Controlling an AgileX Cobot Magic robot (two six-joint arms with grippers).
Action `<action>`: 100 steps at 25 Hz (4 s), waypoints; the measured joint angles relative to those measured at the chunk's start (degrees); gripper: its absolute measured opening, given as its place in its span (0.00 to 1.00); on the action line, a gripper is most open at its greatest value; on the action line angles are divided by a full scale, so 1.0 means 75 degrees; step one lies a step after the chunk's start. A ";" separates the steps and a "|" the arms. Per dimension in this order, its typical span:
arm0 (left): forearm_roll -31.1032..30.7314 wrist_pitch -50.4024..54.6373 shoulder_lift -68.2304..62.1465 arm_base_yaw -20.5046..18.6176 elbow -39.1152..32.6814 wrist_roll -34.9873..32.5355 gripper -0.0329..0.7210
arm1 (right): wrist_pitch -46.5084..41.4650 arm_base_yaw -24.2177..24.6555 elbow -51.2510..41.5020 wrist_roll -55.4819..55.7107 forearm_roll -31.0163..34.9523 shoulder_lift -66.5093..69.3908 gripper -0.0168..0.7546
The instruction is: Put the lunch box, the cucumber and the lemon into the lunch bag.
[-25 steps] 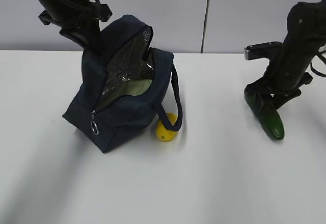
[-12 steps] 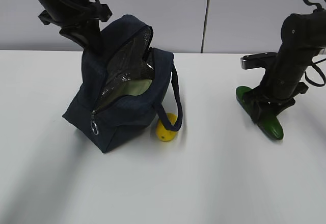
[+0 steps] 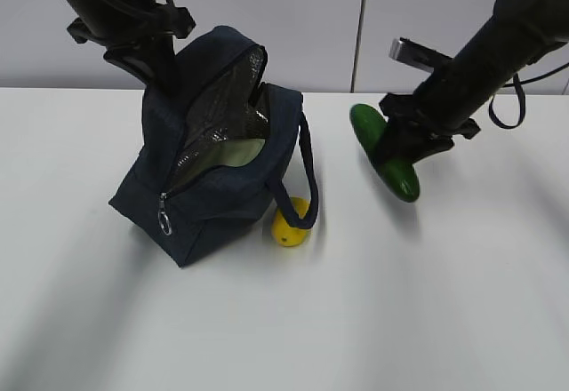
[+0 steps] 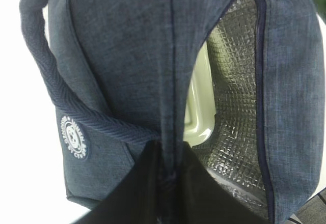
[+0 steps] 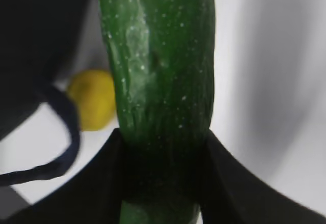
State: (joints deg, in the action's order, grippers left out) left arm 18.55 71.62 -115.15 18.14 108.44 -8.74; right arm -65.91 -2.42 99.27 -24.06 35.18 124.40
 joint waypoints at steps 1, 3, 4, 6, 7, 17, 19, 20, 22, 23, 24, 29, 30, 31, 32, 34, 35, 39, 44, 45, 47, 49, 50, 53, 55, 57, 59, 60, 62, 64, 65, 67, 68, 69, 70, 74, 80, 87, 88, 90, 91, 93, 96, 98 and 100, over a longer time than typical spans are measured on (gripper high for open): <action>0.0000 0.0000 0.0000 0.0000 0.0000 0.0000 0.07 | -0.0145 0.0000 0.0000 -0.0225 0.0384 -0.0070 0.38; 0.0000 0.0000 0.0000 0.0000 0.0000 0.0000 0.07 | -0.0366 0.0035 0.0000 -0.0559 0.1052 -0.0199 0.38; 0.0000 0.0000 0.0000 0.0000 0.0000 0.0000 0.07 | -0.0401 0.0070 0.0000 -0.0747 0.1408 -0.0263 0.38; 0.0000 0.0000 0.0000 0.0000 0.0000 0.0000 0.07 | -0.0418 0.0135 0.0000 -0.1108 0.2225 -0.0354 0.38; 0.0000 0.0000 0.0000 0.0000 0.0000 0.0000 0.07 | -0.0418 0.0158 0.0000 -0.1238 0.2580 -0.0387 0.38; 0.0014 0.0000 -0.0012 0.0000 0.0000 0.0000 0.07 | -0.0404 0.0071 -0.0823 -0.1691 0.3924 -0.0854 0.38; 0.0095 0.0000 -0.0012 0.0000 0.0000 0.0000 0.07 | -0.0404 -0.0097 -0.1119 -0.1955 0.4374 -0.0888 0.38; 0.0133 0.0000 -0.0012 0.0000 0.0000 0.0000 0.07 | -0.0404 -0.0198 -0.1224 -0.2060 0.4628 -0.0892 0.38; 0.0160 0.0000 -0.0012 0.0000 0.0000 0.0000 0.07 | -0.0404 -0.0513 -0.1295 -0.2202 0.4997 -0.0905 0.38; 0.0160 0.0000 -0.0012 0.0000 0.0000 0.0000 0.07 | -0.0389 -0.0666 -0.1307 -0.2214 0.5106 -0.0909 0.38; 0.0166 0.0000 -0.0012 0.0000 0.0000 0.0000 0.07 | -0.0389 -0.0853 -0.1307 -0.2247 0.5173 -0.0922 0.38; 0.0178 0.0000 -0.0012 0.0000 0.0000 0.0000 0.07 | -0.0335 -0.1346 -0.1326 -0.2293 0.5283 -0.0957 0.38; 0.0178 0.0000 -0.0012 0.0000 0.0000 0.0000 0.07 | -0.0275 -0.1346 -0.1326 -0.2293 0.5283 -0.0957 0.38; 0.0178 0.0000 -0.0012 0.0000 0.0000 0.0000 0.07 | -0.0218 -0.1346 -0.1340 -0.2293 0.5264 -0.0971 0.38; 0.0178 0.0000 -0.0012 0.0000 0.0000 0.0000 0.07 | -0.0141 -0.1346 -0.1340 -0.2263 0.5159 -0.0971 0.38; 0.0183 0.0000 -0.0012 0.0000 0.0000 0.0000 0.07 | 0.0049 -0.1332 -0.1342 -0.2167 0.4865 -0.0971 0.38; 0.0183 0.0000 -0.0012 0.0000 0.0000 0.0000 0.07 | 0.0171 -0.1332 -0.1377 -0.2129 0.4773 -0.0971 0.38; 0.0195 0.0000 -0.0012 0.0000 0.0000 0.0000 0.07 | 0.0591 -0.1332 -0.1658 -0.2033 0.4647 -0.0971 0.38; 0.0242 0.0000 -0.0012 0.0000 0.0000 0.0000 0.07 | 0.1215 -0.1363 -0.1743 -0.1848 0.4663 -0.0971 0.37; 0.0242 0.0000 -0.0012 0.0000 0.0000 0.0000 0.07 | 0.1261 -0.1363 -0.1743 -0.1785 0.4723 -0.0957 0.38; 0.0242 0.0000 -0.0012 0.0000 0.0000 0.0000 0.07 | 0.1312 -0.1363 -0.1743 -0.1752 0.4894 -0.0843 0.37; 0.0259 0.0000 -0.0012 0.0000 0.0000 0.0000 0.07 | 0.1393 -0.1394 -0.1743 -0.1740 0.5114 -0.0639 0.37; 0.0259 -0.0011 -0.0012 0.0000 0.0000 0.0000 0.07 | 0.1452 -0.1429 -0.1743 -0.1740 0.5219 -0.0556 0.37; 0.0276 -0.0011 -0.0012 0.0000 0.0000 0.0000 0.07 | 0.1849 -0.1625 -0.1743 -0.1920 0.5527 -0.0408 0.37; 0.0276 -0.0011 -0.0012 0.0000 0.0000 0.0000 0.07 | 0.2188 -0.1783 -0.1743 -0.2002 0.5654 -0.0404 0.37; 0.0276 -0.0011 -0.0012 0.0000 0.0000 0.0000 0.07 | 0.2518 -0.1906 -0.1743 -0.2146 0.5771 -0.0404 0.37; 0.0276 -0.0011 -0.0012 0.0000 0.0000 0.0000 0.07 | 0.2693 -0.1955 -0.1743 -0.2473 0.5985 -0.0391 0.37; 0.0291 -0.0011 -0.0012 0.0000 0.0000 0.0000 0.07 | 0.2764 -0.1966 -0.1743 -0.2587 0.6105 -0.0391 0.37; 0.0305 -0.0011 -0.0012 0.0000 0.0000 0.0000 0.07 | 0.3012 -0.1973 -0.1743 -0.2823 0.6346 -0.0391 0.37; 0.0333 -0.0011 -0.0012 0.0000 0.0000 0.0000 0.07 | 0.3190 -0.1973 -0.1743 -0.3033 0.6476 -0.0391 0.37; 0.0333 -0.0011 -0.0012 0.0000 0.0000 0.0000 0.07 | 0.3208 -0.1973 -0.1743 -0.3145 0.6509 -0.0391 0.37; 0.0349 -0.0011 -0.0012 0.0000 0.0000 0.0000 0.07 | 0.3208 -0.1973 -0.1756 -0.3302 0.6547 -0.0391 0.39; 0.0349 -0.0016 -0.0012 0.0000 0.0000 0.0000 0.07 | 0.3208 -0.1973 -0.1756 -0.3345 0.6561 -0.0391 0.41; 0.0349 -0.0016 -0.0012 0.0000 0.0000 0.0000 0.07 | 0.3208 -0.1973 -0.1756 -0.3395 0.6561 -0.0391 0.45; 0.0349 -0.0016 -0.0012 0.0000 0.0000 0.0000 0.07 | 0.3208 -0.1973 -0.1756 -0.3409 0.6567 -0.0391 0.48; 0.0360 -0.0016 -0.0012 0.0000 0.0000 0.0000 0.07 | 0.3101 -0.1973 -0.1756 -0.3525 0.6586 -0.0391 0.60; 0.0360 -0.0016 -0.0012 0.0000 0.0000 0.0000 0.07 | 0.2820 -0.1973 -0.1742 -0.3624 0.6598 -0.0391 0.62; 0.0219 -0.0016 -0.0012 -0.0034 0.0000 0.0000 0.07 | 0.1530 -0.1468 -0.0991 -0.3629 0.6228 -0.0391 0.60; 0.0159 -0.0016 -0.0012 -0.0052 0.0000 0.0000 0.07 | 0.1400 -0.1336 -0.0932 -0.3629 0.6107 -0.0437 0.60; 0.0024 -0.0016 -0.0012 -0.0102 0.0000 0.0000 0.07 | 0.1307 -0.1079 -0.0875 -0.3548 0.5786 -0.0580 0.60; -0.0037 -0.0016 -0.0012 -0.0142 0.0000 0.0000 0.07 | 0.1268 -0.0960 -0.0859 -0.3491 0.5603 -0.0658 0.60; -0.0067 -0.0016 -0.0012 -0.0223 0.0000 0.0000 0.07 | 0.1206 -0.0695 -0.0845 -0.3284 0.5066 -0.0847 0.60; -0.0097 -0.0016 -0.0012 -0.0471 0.0000 0.0000 0.07 | 0.1188 -0.0437 -0.0833 -0.2879 0.4228 -0.1008 0.60; -0.0101 -0.0016 -0.0012 -0.0647 0.0000 0.0000 0.07 | 0.1188 -0.0406 -0.0833 -0.2521 0.3569 -0.1020 0.60; -0.0131 -0.0016 -0.0012 -0.0777 0.0000 -0.0017 0.07 | 0.1138 -0.0406 -0.0833 -0.2189 0.2853 -0.1020 0.60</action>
State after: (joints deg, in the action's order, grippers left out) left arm 17.56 71.50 -115.24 12.31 108.44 -8.86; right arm -57.38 -5.47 93.02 -40.48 56.58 116.75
